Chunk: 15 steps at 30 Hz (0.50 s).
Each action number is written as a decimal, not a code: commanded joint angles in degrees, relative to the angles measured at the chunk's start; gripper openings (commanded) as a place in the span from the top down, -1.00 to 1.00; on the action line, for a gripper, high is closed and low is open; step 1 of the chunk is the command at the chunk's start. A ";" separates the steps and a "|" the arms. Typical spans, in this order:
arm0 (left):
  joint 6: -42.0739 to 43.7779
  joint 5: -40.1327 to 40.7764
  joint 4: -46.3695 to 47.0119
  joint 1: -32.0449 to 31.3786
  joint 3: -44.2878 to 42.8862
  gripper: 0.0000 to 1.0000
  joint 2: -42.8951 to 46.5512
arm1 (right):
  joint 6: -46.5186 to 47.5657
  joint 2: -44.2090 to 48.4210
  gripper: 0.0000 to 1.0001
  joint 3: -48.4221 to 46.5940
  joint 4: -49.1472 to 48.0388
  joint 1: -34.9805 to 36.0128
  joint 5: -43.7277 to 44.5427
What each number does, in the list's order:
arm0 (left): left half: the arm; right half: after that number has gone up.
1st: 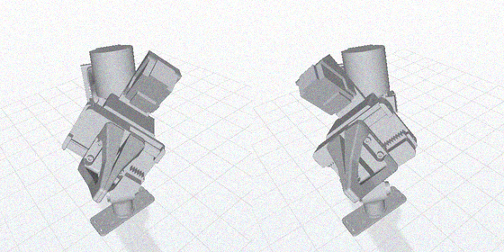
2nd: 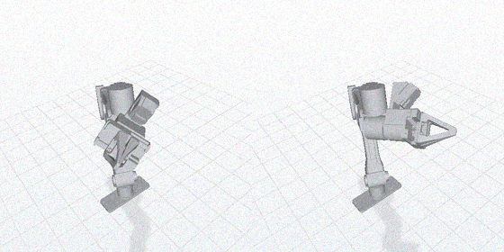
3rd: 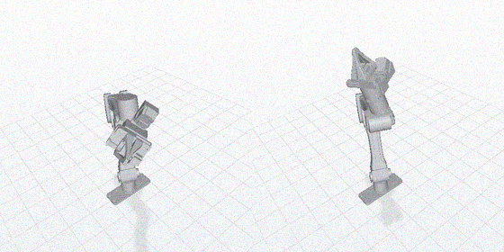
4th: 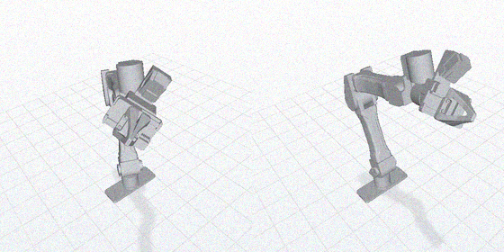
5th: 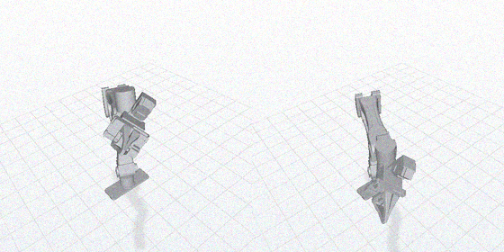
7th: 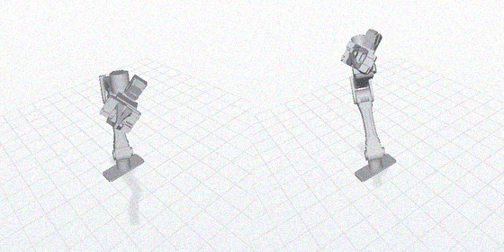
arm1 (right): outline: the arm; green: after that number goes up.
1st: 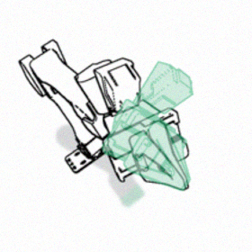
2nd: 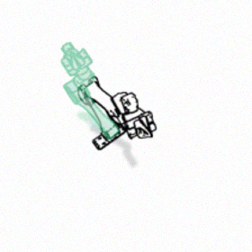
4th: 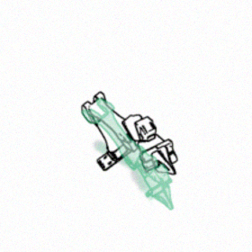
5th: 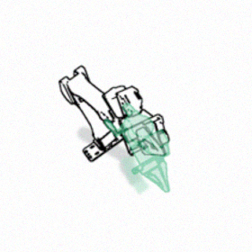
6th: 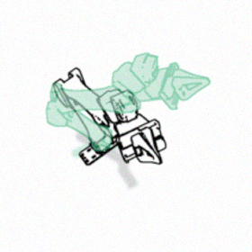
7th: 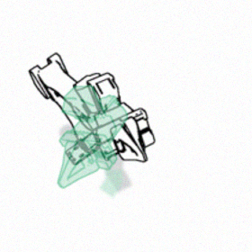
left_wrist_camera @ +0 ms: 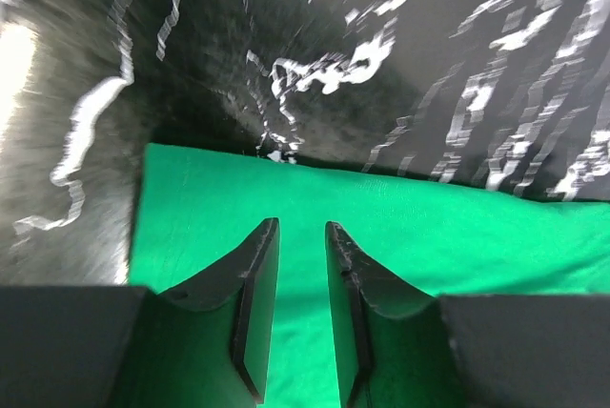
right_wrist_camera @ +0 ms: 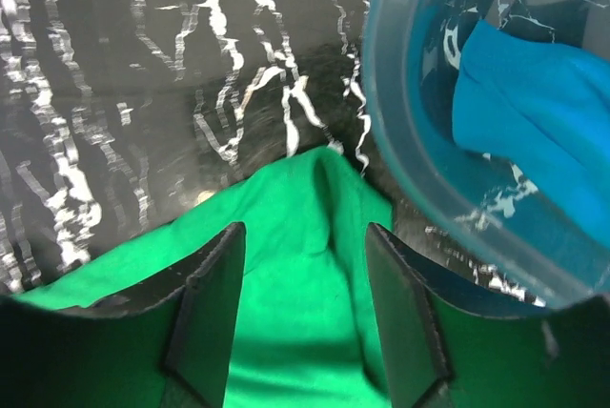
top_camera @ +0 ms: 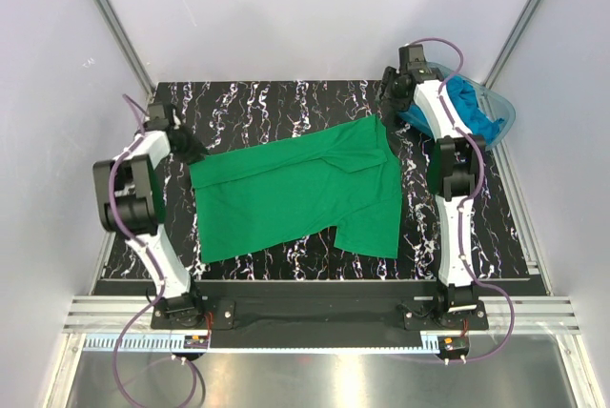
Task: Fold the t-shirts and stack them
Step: Fold the tshirt
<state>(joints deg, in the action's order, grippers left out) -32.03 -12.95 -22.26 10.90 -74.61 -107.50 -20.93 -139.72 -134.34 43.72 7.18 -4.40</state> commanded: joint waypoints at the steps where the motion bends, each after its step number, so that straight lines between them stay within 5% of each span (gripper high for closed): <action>1: -3.29 -2.88 1.44 -0.61 -1.94 0.37 -2.71 | 1.50 -2.66 -0.18 -2.41 -2.41 0.90 1.07; 15: -3.74 6.00 -8.76 -0.26 -4.85 0.29 -8.86 | 3.70 -6.70 0.03 -1.80 -5.05 2.66 3.79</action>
<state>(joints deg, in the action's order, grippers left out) -35.48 -10.98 -28.16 10.17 -78.65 -115.04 -18.61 -144.86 -134.45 41.34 9.63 -2.42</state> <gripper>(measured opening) 0.349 0.505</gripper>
